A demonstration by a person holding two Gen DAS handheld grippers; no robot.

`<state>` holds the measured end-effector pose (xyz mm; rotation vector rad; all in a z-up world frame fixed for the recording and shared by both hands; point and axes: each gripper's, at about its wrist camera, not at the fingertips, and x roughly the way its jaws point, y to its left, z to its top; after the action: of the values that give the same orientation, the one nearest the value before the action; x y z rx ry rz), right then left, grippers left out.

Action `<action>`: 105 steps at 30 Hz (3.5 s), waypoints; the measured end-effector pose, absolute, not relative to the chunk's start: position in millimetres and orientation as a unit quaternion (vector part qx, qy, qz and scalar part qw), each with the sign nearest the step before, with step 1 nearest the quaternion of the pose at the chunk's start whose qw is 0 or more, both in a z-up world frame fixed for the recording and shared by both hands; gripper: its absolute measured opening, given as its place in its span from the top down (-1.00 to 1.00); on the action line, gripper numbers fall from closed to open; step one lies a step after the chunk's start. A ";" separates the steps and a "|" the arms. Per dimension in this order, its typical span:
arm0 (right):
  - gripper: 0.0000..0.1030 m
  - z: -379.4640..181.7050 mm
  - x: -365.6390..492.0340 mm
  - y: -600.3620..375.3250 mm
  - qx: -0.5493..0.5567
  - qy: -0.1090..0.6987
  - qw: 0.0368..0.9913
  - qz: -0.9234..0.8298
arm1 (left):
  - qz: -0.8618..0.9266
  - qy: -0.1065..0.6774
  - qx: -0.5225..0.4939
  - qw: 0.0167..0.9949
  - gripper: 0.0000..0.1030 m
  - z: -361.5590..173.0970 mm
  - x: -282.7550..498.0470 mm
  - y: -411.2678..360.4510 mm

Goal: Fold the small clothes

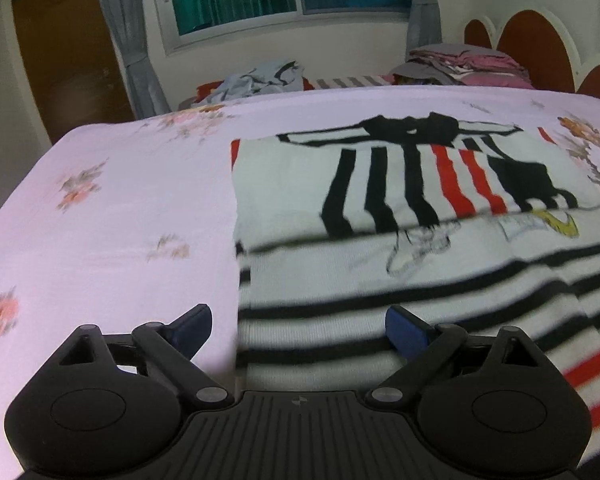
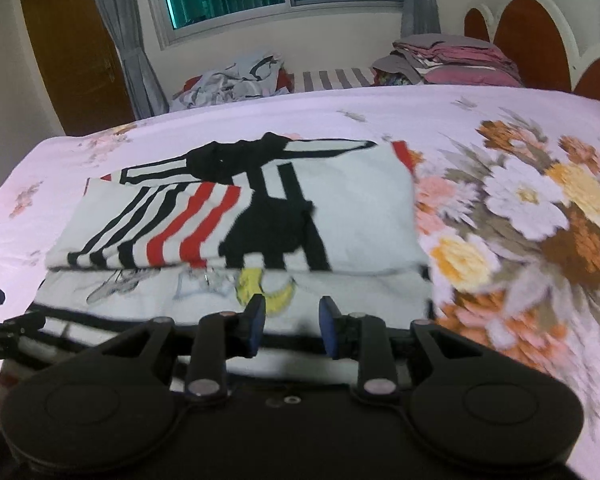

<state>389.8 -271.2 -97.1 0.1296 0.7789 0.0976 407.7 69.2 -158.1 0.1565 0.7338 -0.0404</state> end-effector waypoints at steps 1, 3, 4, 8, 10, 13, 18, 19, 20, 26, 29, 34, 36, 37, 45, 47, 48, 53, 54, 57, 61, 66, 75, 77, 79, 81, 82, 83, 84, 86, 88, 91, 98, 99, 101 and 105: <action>0.36 -96.6 381.3 -276.0 0.063 0.379 0.922 0.046 | -0.019 0.358 0.076 0.930 -0.80 -157.8 399.4 68.8; 0.21 -96.7 362.6 -286.5 0.069 0.378 0.922 0.047 | -0.016 0.359 0.074 0.930 -0.80 -157.7 381.0 69.2; 0.20 -97.3 352.6 -292.4 0.076 0.379 0.921 0.050 | -0.017 0.362 0.068 0.930 -0.80 -157.8 371.6 71.0; 0.20 -104.7 315.1 -315.8 0.112 0.394 0.911 0.057 | -0.013 0.374 0.037 0.927 -0.79 -161.1 334.3 82.8; 0.20 -110.2 296.0 -323.9 0.127 0.402 0.905 0.063 | -0.012 0.379 0.019 0.925 -0.76 -163.8 313.2 88.9; 0.21 -118.5 269.4 -331.4 0.135 0.411 0.899 0.065 | -0.009 0.391 -0.014 0.920 -0.51 -167.6 284.7 96.9; 0.18 -134.0 236.6 -341.7 0.154 0.428 0.888 0.070 | -0.017 0.417 -0.094 0.904 -0.27 -183.9 252.7 112.6; 0.18 -137.9 231.4 -343.8 0.163 0.433 0.884 0.073 | -0.019 0.423 -0.111 0.899 -0.24 -188.0 248.5 115.9; 0.18 -141.7 226.8 -346.4 0.175 0.437 0.879 0.076 | -0.022 0.420 -0.124 0.899 -0.22 -189.9 243.9 119.4; 0.20 -153.9 218.3 -350.9 0.227 0.443 0.864 0.082 | -0.051 0.422 -0.200 0.883 -0.20 -197.1 251.5 136.9; 0.23 -155.6 232.8 -355.9 0.258 0.437 0.858 0.078 | -0.082 0.424 -0.243 0.868 -0.20 -202.3 270.4 144.1; 0.22 -162.8 247.5 -362.5 0.305 0.445 0.837 0.089 | -0.134 0.441 -0.274 0.844 -0.20 -206.0 283.6 147.5; 0.23 -165.5 242.6 -359.3 0.310 0.461 0.823 0.119 | -0.147 0.440 -0.285 0.839 -0.12 -209.5 275.9 149.6; 0.24 -166.8 238.2 -358.1 0.313 0.463 0.819 0.126 | -0.149 0.437 -0.288 0.839 -0.08 -211.4 272.5 151.1; 0.70 -176.9 227.5 -359.5 0.374 0.467 0.786 0.157 | -0.167 0.443 -0.305 0.826 -0.03 -216.2 264.6 139.9; 0.82 -174.7 227.9 -358.1 0.366 0.467 0.789 0.159 | -0.169 0.443 -0.297 0.829 0.13 -215.7 263.4 136.5; 0.86 -173.3 227.5 -357.8 0.361 0.465 0.793 0.157 | -0.162 0.447 -0.289 0.831 0.84 -216.3 265.0 135.1; 0.88 -152.6 219.9 -364.3 0.348 0.422 0.822 0.159 | -0.129 0.415 -0.253 0.864 0.91 -199.7 254.2 132.7; 0.88 -149.1 218.1 -365.1 0.342 0.412 0.829 0.165 | -0.112 0.417 -0.245 0.868 0.91 -199.4 252.8 134.5; 0.89 -166.6 227.6 -368.5 0.326 0.445 0.821 0.150 | -0.082 0.437 -0.240 0.863 0.91 -212.1 257.6 139.9; 0.89 -148.3 231.1 -371.7 0.335 0.410 0.832 0.162 | -0.079 0.407 -0.250 0.875 0.91 -193.5 253.4 139.6; 0.89 -93.7 256.4 -377.8 0.310 0.348 0.867 0.176 | -0.081 0.348 -0.295 0.886 0.91 -157.1 272.5 154.4; 0.89 -40.3 372.1 -380.7 0.288 0.306 0.892 0.168 | -0.106 0.292 -0.282 0.908 0.91 -100.7 396.0 147.1; 0.89 -39.7 408.0 -383.0 0.295 0.308 0.890 0.158 | -0.105 0.293 -0.284 0.907 0.91 -96.8 432.6 147.4; 0.89 -42.4 439.7 -386.2 0.301 0.314 0.888 0.151 | -0.104 0.298 -0.283 0.906 0.91 -95.8 467.7 145.7; 0.89 -49.7 466.5 -386.3 0.308 0.321 0.884 0.144 | -0.101 0.311 -0.276 0.904 0.91 -98.1 502.2 142.7; 0.89 -55.7 483.6 -386.9 0.315 0.329 0.880 0.139 | -0.102 0.318 -0.271 0.903 0.91 -101.4 518.6 140.3; 0.89 -61.9 497.7 -388.0 0.320 0.335 0.876 0.133 | -0.101 0.328 -0.268 0.900 0.91 -105.9 534.3 138.2; 0.89 -70.0 512.8 -388.7 0.327 0.342 0.872 0.128 | -0.099 0.340 -0.263 0.897 0.91 -111.9 553.1 136.4; 0.89 -87.5 539.3 -390.4 0.340 0.359 0.861 0.116 | -0.097 0.357 -0.257 0.893 0.91 -123.6 578.1 131.7; 0.89 -104.0 560.8 -391.4 0.349 0.376 0.852 0.107 | -0.093 0.375 -0.248 0.888 0.91 -135.0 602.5 129.4; 0.88 -122.8 586.0 -389.5 0.344 0.394 0.846 0.099 | -0.095 0.396 -0.236 0.882 0.91 -150.9 629.5 126.2; 0.78 -152.0 619.4 -392.1 0.363 0.411 0.830 0.099 | -0.131 0.397 -0.232 0.878 0.90 -171.8 662.5 119.7; 0.68 -154.5 623.0 -391.3 0.362 0.408 0.832 0.097 | -0.135 0.394 -0.240 0.877 0.90 -174.5 666.9 119.8; 0.62 -154.0 628.4 -392.0 0.366 0.399 0.835 0.092 | -0.140 0.389 -0.249 0.876 0.90 -178.9 674.1 119.2; 0.46 -150.7 636.9 -397.8 0.382 0.371 0.843 0.076 | -0.139 0.386 -0.257 0.875 0.40 -182.7 684.8 115.7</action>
<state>636.9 -397.8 -150.7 0.8061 0.7842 0.1613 684.8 115.7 -182.7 -0.5369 0.8056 -0.2904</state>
